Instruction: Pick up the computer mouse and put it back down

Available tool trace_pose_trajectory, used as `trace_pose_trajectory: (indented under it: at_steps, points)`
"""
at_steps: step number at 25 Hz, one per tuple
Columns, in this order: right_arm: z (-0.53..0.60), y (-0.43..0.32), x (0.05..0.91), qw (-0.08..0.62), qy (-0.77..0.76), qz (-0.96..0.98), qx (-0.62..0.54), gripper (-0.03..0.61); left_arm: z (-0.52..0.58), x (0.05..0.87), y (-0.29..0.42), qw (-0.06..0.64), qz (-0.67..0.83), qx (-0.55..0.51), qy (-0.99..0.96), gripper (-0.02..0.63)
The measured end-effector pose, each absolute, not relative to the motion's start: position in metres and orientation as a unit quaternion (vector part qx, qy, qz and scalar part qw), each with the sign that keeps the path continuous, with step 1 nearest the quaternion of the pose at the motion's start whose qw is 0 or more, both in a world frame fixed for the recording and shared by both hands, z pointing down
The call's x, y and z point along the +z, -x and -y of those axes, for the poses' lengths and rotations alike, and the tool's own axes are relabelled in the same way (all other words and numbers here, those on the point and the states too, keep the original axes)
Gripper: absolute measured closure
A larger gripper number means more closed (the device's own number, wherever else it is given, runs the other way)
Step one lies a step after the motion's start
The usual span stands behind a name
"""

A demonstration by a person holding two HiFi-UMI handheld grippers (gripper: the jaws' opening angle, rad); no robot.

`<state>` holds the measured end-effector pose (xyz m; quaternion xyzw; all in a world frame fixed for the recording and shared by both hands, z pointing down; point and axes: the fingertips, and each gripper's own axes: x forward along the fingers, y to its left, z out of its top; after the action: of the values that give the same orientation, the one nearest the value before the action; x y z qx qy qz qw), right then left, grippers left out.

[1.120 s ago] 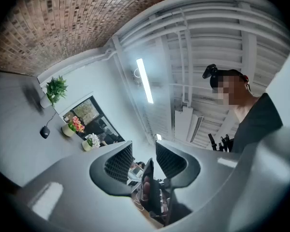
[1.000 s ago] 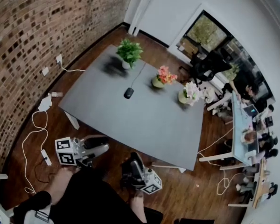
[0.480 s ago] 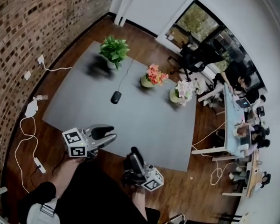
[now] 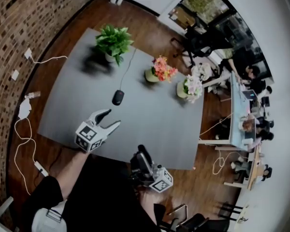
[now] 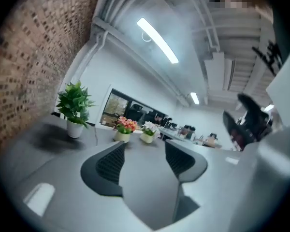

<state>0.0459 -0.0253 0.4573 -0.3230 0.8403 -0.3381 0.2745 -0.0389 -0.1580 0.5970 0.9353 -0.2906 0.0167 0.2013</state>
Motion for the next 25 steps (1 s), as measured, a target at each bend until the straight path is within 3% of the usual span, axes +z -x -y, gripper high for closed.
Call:
trace_pose_trajectory:
  at_steps: [3, 4, 9, 15, 18, 20, 23, 25]
  points:
    - [0.040, -0.047, 0.454, 0.274, 0.323, -0.838, -0.344, 0.417, 0.202, 0.635, 0.030, 0.150, 0.346, 0.111, -0.920, 0.192]
    - [0.047, -0.046, 0.452, 0.274, 0.320, -0.839, -0.344, 0.417, 0.219, 0.651, 0.028, 0.141, 0.365, 0.139, -0.910, 0.181]
    - [0.066, -0.045, 0.451, 0.268, 0.301, -0.847, -0.346, 0.417, 0.279, 0.762, 0.007, 0.156, 0.426, 0.289, -0.843, 0.179]
    - [0.059, -0.093, 0.459, 0.280, 0.318, -0.839, -0.342, 0.417, 0.320, 0.820, -0.020, 0.202, 0.450, 0.338, -0.802, 0.180]
    - [0.058, -0.124, 0.459, 0.298, 0.330, -0.833, -0.330, 0.417, 0.327, 0.838, -0.012, 0.218, 0.467, 0.361, -0.777, 0.243]
    - [0.059, -0.140, 0.460, 0.311, 0.335, -0.829, -0.322, 0.417, 0.329, 0.838, -0.005, 0.226, 0.466, 0.364, -0.774, 0.325]
    - [0.065, -0.155, 0.459, 0.328, 0.332, -0.825, -0.320, 0.417, 0.316, 0.829, 0.001, 0.328, 0.435, 0.329, -0.772, 0.327]
    - [0.070, -0.159, 0.459, 0.334, 0.324, -0.825, -0.322, 0.417, 0.305, 0.790, -0.013, 0.429, 0.390, 0.205, -0.788, 0.327]
